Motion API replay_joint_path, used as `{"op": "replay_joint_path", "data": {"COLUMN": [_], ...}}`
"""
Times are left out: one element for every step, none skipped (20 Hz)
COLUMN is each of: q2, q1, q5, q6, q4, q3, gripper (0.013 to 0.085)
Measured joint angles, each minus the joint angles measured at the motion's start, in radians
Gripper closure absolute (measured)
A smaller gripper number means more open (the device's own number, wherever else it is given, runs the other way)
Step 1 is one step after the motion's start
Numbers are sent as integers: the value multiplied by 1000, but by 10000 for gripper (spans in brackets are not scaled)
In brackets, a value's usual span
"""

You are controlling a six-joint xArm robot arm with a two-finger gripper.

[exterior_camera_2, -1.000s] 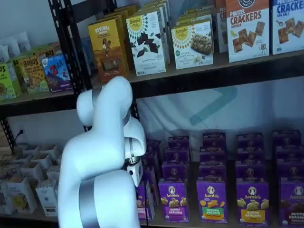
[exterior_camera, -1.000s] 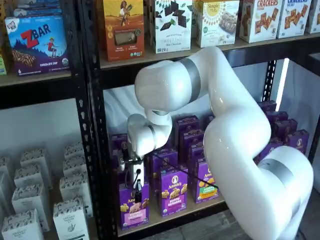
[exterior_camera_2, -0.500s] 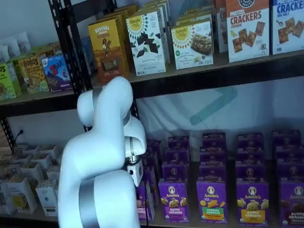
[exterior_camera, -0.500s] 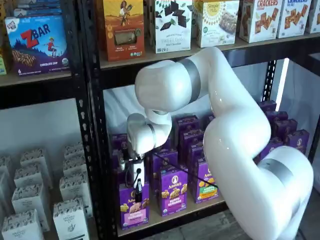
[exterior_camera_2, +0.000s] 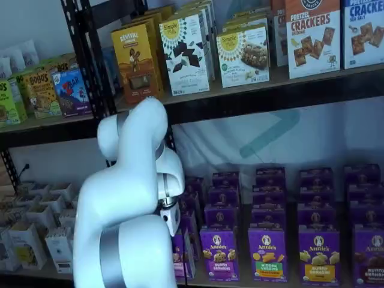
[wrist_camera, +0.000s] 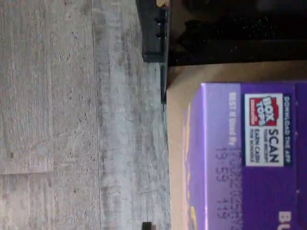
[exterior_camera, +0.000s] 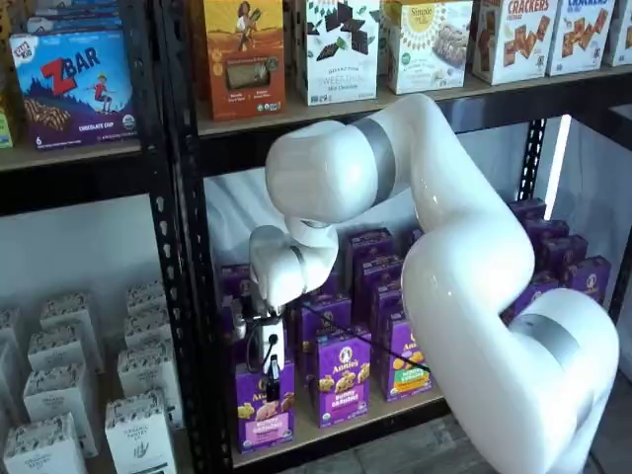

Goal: Pick up the purple box with a pink patch in the middle, on the bottom shelf, the first box from the left

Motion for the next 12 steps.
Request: {"op": "replay_joint_path", "data": {"q2": [0, 1, 1, 2, 2, 2, 3, 3, 3, 4, 4, 4], "q1": [0, 0, 0, 0, 0, 0, 0, 0, 0, 0, 0, 0], "q5": [1, 1, 1, 2, 4, 6, 8, 8, 9, 8, 7, 6], "q6": [0, 0, 0, 0, 0, -1, 0, 1, 3, 4, 5, 4], "q4": [0, 0, 0, 0, 1, 1, 1, -1, -3, -4, -5, -4], "q3": [-1, -1, -2, -2, -3, -4, -4, -5, -5, -5, -4, -4], "gripper": [330, 330, 330, 330, 370, 370, 410, 410, 450, 490, 490, 530]}}
